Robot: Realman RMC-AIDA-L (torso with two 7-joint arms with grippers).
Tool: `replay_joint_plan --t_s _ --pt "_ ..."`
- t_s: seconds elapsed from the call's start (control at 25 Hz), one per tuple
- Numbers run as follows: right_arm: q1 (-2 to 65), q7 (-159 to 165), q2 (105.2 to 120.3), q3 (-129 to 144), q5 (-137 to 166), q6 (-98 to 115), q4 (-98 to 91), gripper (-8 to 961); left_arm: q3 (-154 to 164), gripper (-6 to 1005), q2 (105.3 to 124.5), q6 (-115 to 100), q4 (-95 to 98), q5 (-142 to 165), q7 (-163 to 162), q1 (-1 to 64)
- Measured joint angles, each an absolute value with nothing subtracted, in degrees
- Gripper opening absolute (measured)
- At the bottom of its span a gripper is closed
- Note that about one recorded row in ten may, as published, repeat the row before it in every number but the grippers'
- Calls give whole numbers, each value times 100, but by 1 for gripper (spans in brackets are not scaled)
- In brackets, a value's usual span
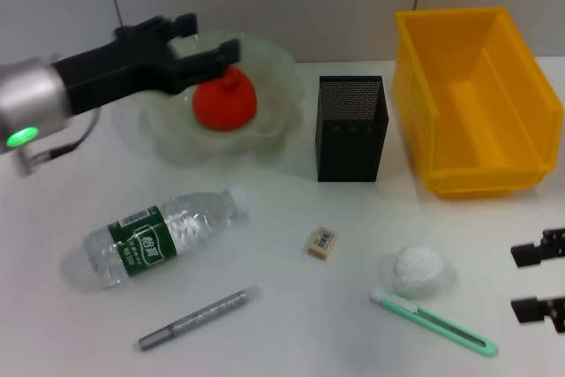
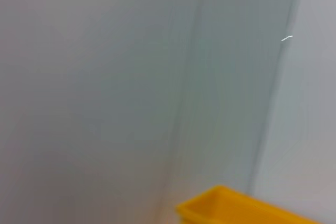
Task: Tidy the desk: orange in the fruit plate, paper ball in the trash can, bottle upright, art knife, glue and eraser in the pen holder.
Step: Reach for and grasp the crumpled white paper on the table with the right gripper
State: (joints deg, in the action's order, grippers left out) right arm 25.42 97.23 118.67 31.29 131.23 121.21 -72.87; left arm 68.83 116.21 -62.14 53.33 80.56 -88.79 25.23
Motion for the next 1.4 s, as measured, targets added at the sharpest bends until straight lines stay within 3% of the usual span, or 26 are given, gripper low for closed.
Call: replay_joint_plan --t_s 0.32,0.48,0.52,0.72,1.4 --pt "2829 11144 11881 3709 13262 12113 -8267 761 5148 845 11517 -9338 5042 8181 -8708 1689" --pt "3042 12226 11884 4520 13661 11971 -9014 760 5074 842 11337 -9832 4879 8310 -8640 1507" --pt "3234 12850 11885 5028 14015 11876 -9225 760 5058 842 11186 -10229 4637 8421 -8404 1459" --pt "3743 14014 11888 6311 14961 11546 -9035 759 5018 841 11012 -10827 4218 8611 -8111 1457" --pt "4470 14948 11953 7953 15280 9552 -6815 755 5003 841 11028 -11041 4191 9066 -7963 1394"
